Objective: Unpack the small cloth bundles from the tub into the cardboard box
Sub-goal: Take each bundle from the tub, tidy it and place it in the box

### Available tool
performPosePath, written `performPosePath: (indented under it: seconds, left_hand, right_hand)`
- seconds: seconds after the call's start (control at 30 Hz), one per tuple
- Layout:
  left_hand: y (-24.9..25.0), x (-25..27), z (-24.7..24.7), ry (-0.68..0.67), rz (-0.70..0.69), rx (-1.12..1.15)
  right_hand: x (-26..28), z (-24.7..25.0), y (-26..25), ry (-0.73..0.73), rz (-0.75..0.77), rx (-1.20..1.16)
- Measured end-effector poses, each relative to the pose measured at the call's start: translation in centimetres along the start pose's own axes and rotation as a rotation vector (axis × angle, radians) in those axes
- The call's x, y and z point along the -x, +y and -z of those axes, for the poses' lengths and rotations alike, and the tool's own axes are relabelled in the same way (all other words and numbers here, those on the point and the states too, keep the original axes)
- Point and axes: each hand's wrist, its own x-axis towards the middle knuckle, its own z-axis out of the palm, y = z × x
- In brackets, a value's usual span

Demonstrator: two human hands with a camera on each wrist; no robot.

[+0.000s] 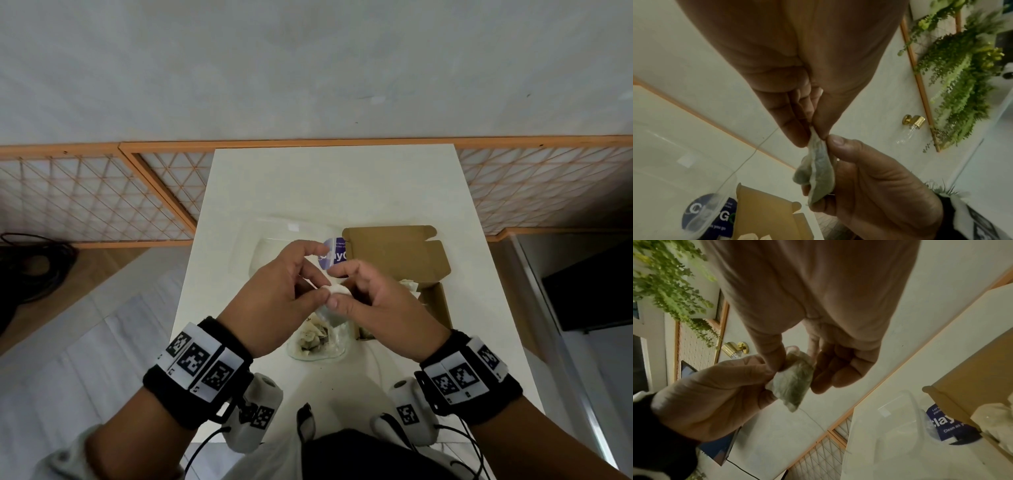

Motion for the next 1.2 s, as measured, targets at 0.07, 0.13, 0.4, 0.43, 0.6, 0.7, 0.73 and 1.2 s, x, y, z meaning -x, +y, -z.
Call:
performPosePath:
  seconds: [0.07,0.13,0.4,0.43,0.6,0.7,0.73,1.2]
  left_hand:
    - [0.2,0.0,0.1,-0.003,-0.011,-0.044]
    - [0.4,0.1,0.4,-0.019,-0.027,-0.064]
    - [1.7,-1.3,3.1,0.038,-0.086,0.1]
    - [1.7,-1.6,3.0,0.042,-0.087,0.137]
    - [0.0,-2.3,1.9,0.024,-0.042,0.201]
    - [-1.5,-1.4,1.2,0.051,0.008,0.152]
    - [-2.0,-1.1,1.1,0.087,0.023,0.136]
    - [0.7,2.0,-0.6,0.31,-0.095,0.287]
  right_hand:
    - [0.0,0.0,-0.2,-0.013,0.026,-0.013]
    - [0.0,0.0,-0.3,-0.007,0.034,-0.012]
    - [0.6,0.0,-0.5,-0.021,0.061,0.047]
    - [0.8,0.0,-0.7,-0.036,0.07,0.039]
    - [1.1,-0.4,-1.4,-0.086,0.111,-0.192]
    - [0.8,-0.2,-1.4,-0.053,0.112,-0.26]
    - [0.7,-0.1,-1.2,-0.034,0.108,-0.264]
    - [-1.2,-1.3,-1.1,0.108,0.071,-0.347]
